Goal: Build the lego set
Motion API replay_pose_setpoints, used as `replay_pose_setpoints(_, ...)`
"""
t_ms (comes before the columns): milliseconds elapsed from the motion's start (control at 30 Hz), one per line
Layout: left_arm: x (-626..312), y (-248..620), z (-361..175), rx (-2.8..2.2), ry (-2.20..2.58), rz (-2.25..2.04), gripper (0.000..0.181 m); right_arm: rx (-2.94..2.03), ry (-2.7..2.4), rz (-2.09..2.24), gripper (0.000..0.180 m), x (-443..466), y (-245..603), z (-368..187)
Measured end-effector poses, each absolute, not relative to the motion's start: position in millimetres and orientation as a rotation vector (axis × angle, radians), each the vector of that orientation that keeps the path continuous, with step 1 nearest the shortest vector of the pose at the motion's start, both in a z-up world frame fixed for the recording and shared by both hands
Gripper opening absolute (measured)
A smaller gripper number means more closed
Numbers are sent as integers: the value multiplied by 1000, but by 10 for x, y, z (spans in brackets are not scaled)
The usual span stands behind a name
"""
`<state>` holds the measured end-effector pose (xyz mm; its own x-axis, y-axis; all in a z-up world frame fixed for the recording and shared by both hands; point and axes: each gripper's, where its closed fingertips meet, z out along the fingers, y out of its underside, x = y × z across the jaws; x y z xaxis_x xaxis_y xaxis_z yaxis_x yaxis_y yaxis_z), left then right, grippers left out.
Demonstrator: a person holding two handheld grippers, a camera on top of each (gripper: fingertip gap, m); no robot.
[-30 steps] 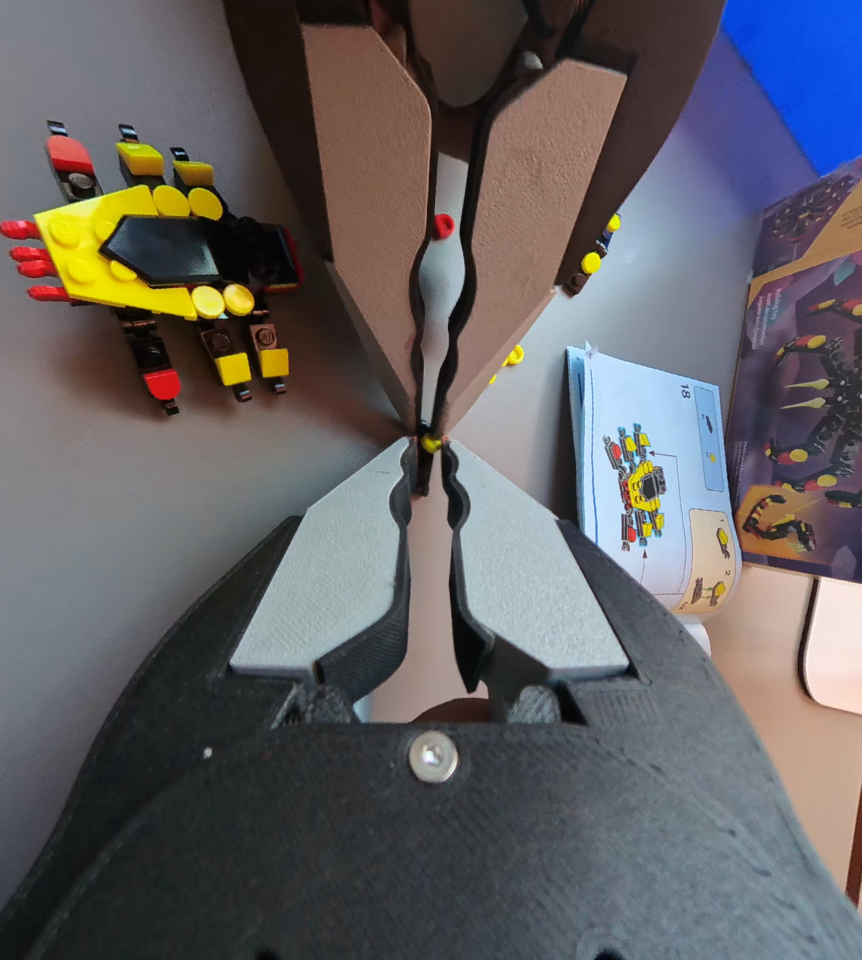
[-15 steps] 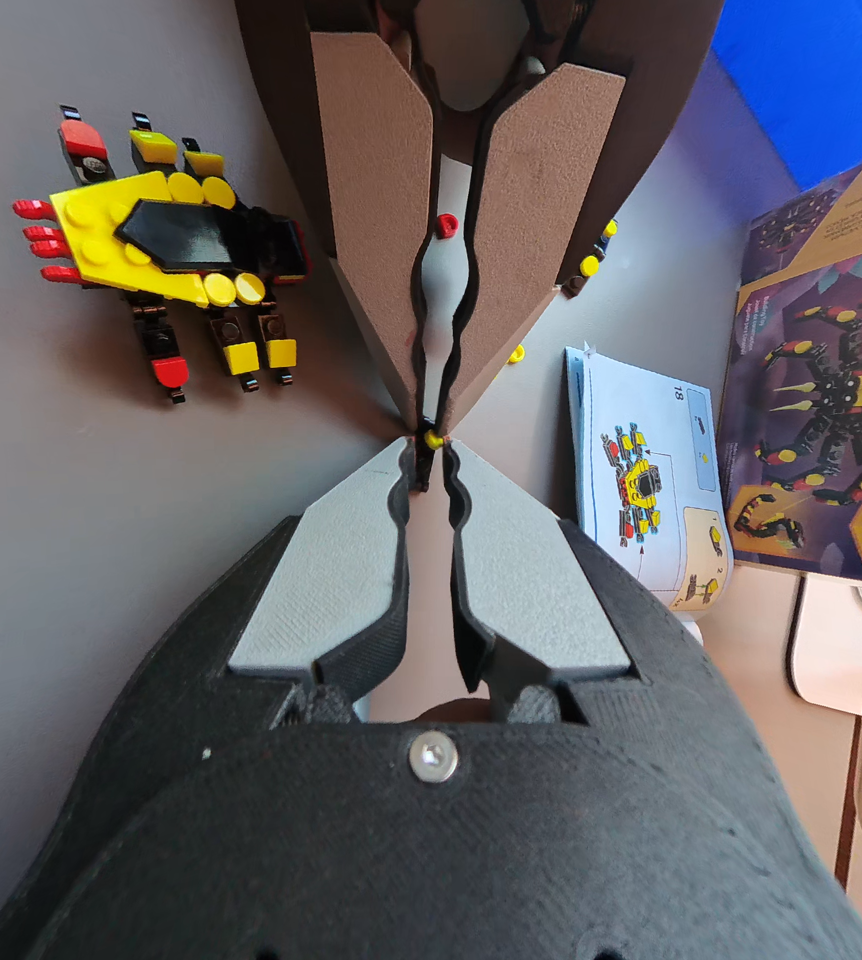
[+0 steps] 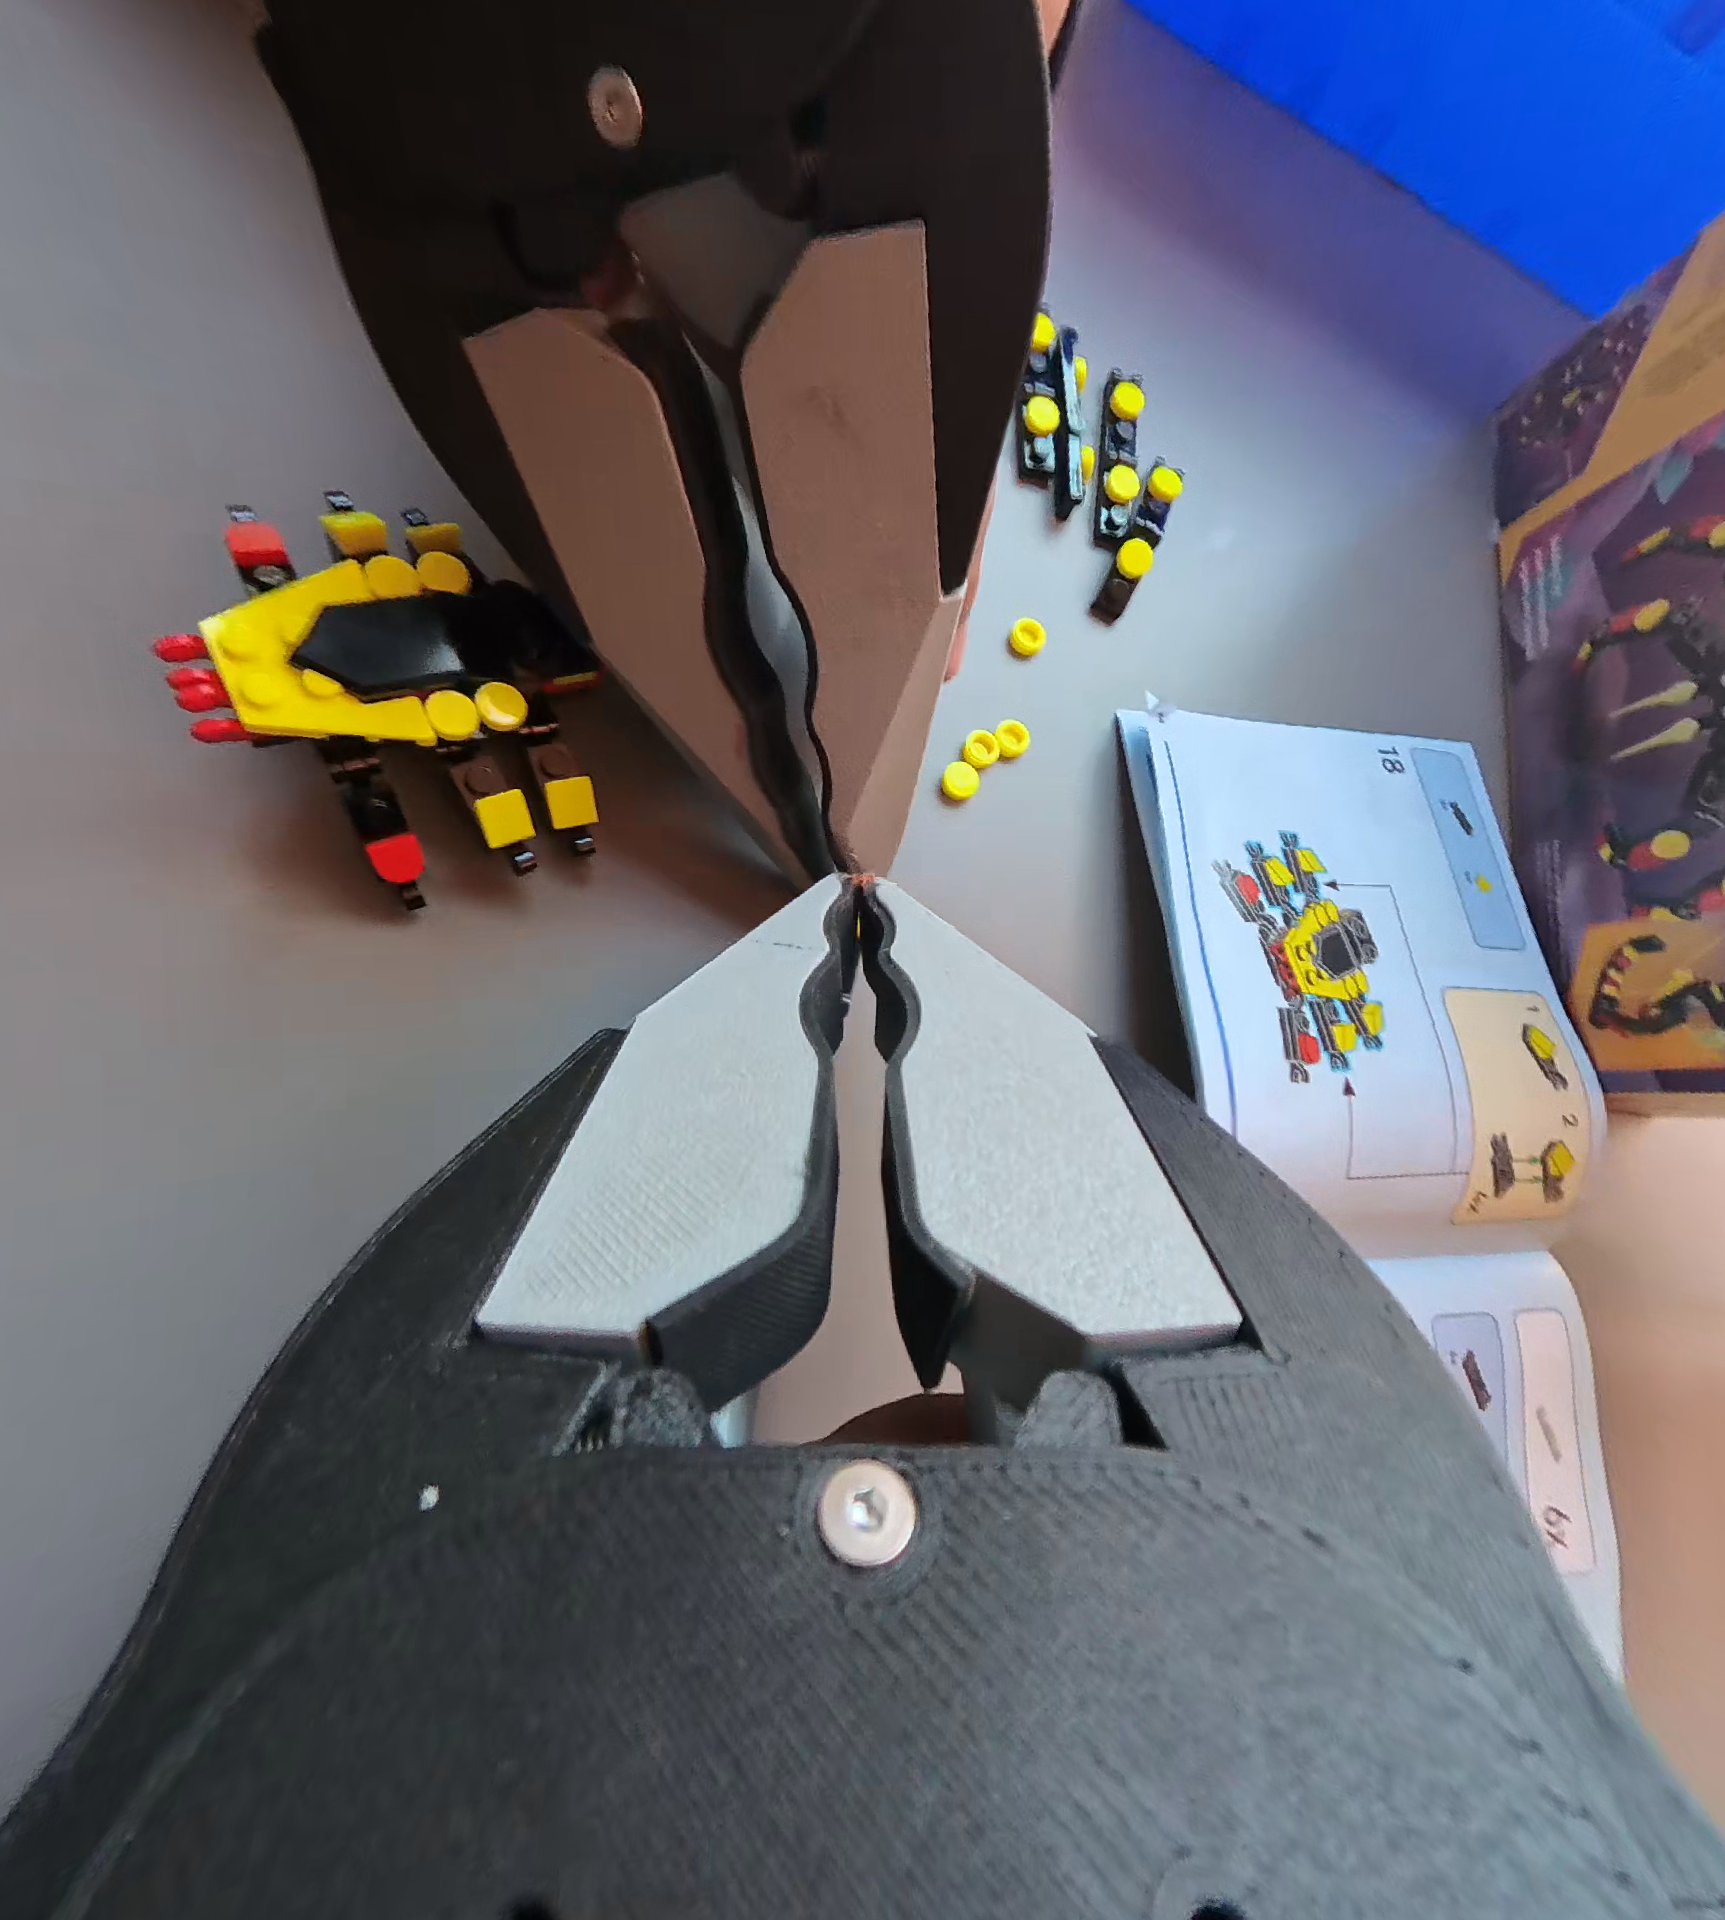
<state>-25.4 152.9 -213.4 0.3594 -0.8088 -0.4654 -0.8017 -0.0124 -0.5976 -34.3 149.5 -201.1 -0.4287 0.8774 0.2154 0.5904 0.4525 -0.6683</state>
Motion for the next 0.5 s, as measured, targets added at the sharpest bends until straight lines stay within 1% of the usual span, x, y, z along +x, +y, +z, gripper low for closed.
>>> replay_pose_setpoints(267,-254,1529,-2135,-1778,1427,3,1,-1207,-2178,634,0,-307,1490,-2081)
replay_pose_setpoints(500,-237,1531,-2135,-1774,1428,3,1,-1215,-2152,705,0,-288,1499,-2080)
